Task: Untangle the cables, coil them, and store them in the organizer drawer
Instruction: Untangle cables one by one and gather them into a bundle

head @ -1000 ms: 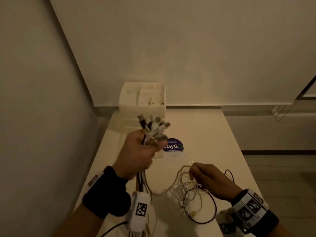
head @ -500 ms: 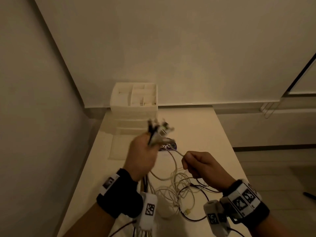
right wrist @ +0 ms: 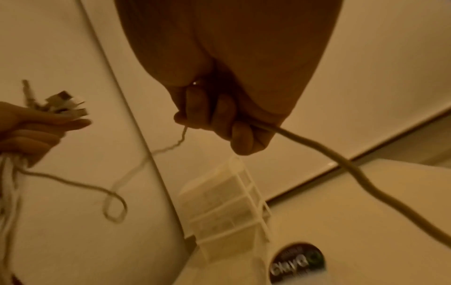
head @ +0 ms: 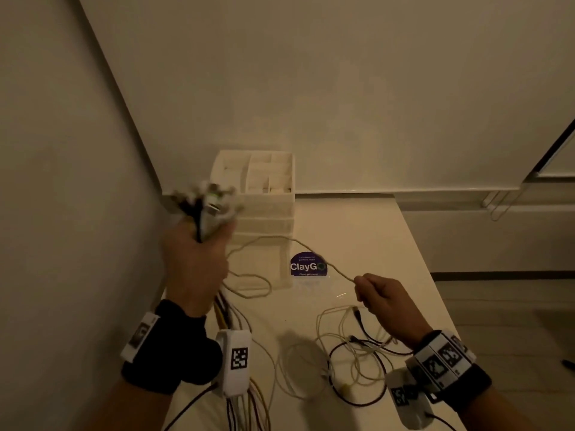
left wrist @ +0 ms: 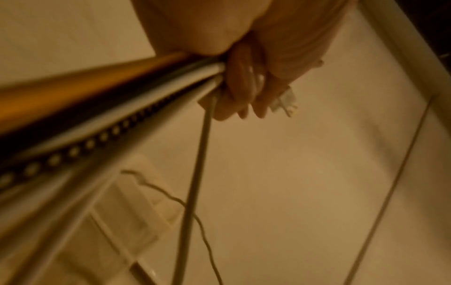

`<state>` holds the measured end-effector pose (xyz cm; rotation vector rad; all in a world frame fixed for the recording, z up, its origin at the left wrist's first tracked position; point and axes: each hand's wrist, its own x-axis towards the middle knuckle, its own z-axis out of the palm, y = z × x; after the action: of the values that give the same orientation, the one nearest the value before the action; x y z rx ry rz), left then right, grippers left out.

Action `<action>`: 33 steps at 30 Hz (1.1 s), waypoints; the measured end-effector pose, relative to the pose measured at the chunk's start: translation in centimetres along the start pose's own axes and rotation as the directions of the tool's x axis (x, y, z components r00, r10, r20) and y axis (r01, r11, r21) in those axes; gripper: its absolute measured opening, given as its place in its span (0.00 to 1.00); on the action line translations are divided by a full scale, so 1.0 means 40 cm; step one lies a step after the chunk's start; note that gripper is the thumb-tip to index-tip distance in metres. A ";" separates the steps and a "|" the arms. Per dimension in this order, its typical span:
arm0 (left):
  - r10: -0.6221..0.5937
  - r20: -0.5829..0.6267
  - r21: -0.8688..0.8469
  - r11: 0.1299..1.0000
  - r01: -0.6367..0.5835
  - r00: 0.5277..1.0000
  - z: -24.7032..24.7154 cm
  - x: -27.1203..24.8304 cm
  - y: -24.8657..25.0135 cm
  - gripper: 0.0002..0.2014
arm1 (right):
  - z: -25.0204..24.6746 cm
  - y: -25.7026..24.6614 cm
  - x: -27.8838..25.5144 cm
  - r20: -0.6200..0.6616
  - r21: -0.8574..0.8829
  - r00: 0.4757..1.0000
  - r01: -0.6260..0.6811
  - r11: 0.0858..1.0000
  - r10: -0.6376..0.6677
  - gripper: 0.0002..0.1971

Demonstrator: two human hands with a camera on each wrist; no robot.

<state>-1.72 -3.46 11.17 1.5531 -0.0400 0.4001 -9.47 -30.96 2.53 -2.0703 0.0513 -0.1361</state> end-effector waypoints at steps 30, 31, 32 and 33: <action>0.092 0.032 0.142 0.985 -0.095 0.995 0.027 -0.058 0.031 0.07 | -0.013 -0.062 -0.065 0.044 0.064 0.998 -0.039 0.997 0.036 0.19; 0.112 0.108 0.181 0.975 -0.131 0.988 0.042 -0.079 0.040 0.06 | -0.012 -0.085 -0.063 0.057 0.079 0.998 -0.019 0.997 0.015 0.19; 0.112 0.199 0.216 0.964 -0.155 0.974 0.061 -0.098 0.042 0.05 | -0.011 -0.109 -0.061 0.075 0.093 0.997 0.003 0.996 -0.010 0.19; 0.087 0.292 0.235 0.959 -0.159 0.952 0.079 -0.115 0.042 0.04 | -0.008 -0.134 -0.059 0.091 0.113 0.995 0.026 0.993 -0.037 0.19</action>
<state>-5.79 -7.63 11.61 1.8611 -0.3183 0.2891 -11.99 -28.44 7.21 -1.9637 -0.0454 -0.0602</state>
